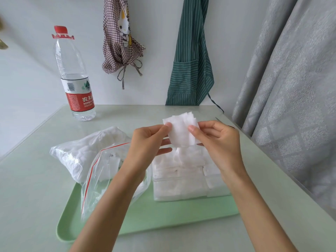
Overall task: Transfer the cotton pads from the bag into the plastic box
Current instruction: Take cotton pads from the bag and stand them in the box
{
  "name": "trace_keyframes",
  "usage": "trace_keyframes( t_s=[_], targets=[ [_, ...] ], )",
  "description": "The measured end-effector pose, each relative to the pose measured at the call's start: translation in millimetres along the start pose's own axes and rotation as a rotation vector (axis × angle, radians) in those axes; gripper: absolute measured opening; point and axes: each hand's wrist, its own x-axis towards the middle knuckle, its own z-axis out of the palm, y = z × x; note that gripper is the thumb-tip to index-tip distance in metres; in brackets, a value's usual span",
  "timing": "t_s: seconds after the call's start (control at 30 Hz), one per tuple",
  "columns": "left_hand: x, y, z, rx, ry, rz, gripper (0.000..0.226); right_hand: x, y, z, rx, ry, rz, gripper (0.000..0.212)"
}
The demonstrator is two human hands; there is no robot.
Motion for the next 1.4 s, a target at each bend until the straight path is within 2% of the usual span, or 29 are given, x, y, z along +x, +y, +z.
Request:
trace_keyframes(
  t_s=[0.07,0.17,0.27,0.37,0.5,0.63,0.7,0.9,1.07,1.27,1.33,1.4],
  targets=[
    [0,-1,1,0.024,-0.013,0.005,0.021,0,2,0,-0.047,0.037,-0.031,0.018],
    [0,-3,2,0.024,-0.02,0.012,0.022,0,5,-1,-0.271,0.13,-0.153,0.021],
    [0,-3,3,0.016,-0.04,0.007,0.023,0,4,-2,-0.377,0.068,-0.118,0.025],
    [-1,-5,4,-0.002,-0.07,-0.015,0.023,-1,2,-1,-0.329,-0.006,-0.022,0.03],
    [-1,-7,5,-0.044,-0.101,-0.034,0.024,0,0,-2,-0.238,-0.006,0.015,0.023],
    [0,-6,6,-0.075,-0.133,-0.035,0.024,1,-3,-5,-0.119,-0.078,0.162,0.032],
    [0,-7,6,-0.073,-0.132,-0.038,0.024,1,-3,-6,-0.077,-0.078,0.181,0.031],
    [1,-10,8,-0.059,-0.146,-0.067,0.022,1,1,-3,-0.101,-0.025,-0.032,0.026],
    [2,-8,6,-0.033,-0.125,-0.068,0.022,-1,4,-1,-0.329,0.005,-0.194,0.01],
    [2,-10,4,0.047,-0.078,-0.033,0.019,-8,2,1,-0.565,-0.106,-0.35,0.012],
    [3,-11,2,0.042,-0.054,-0.018,0.018,-6,-1,-1,-0.461,-0.159,-0.272,0.013],
    [4,-9,1,0.014,-0.061,-0.018,0.018,1,-7,-8,-0.233,-0.118,-0.15,0.014]
  ],
)
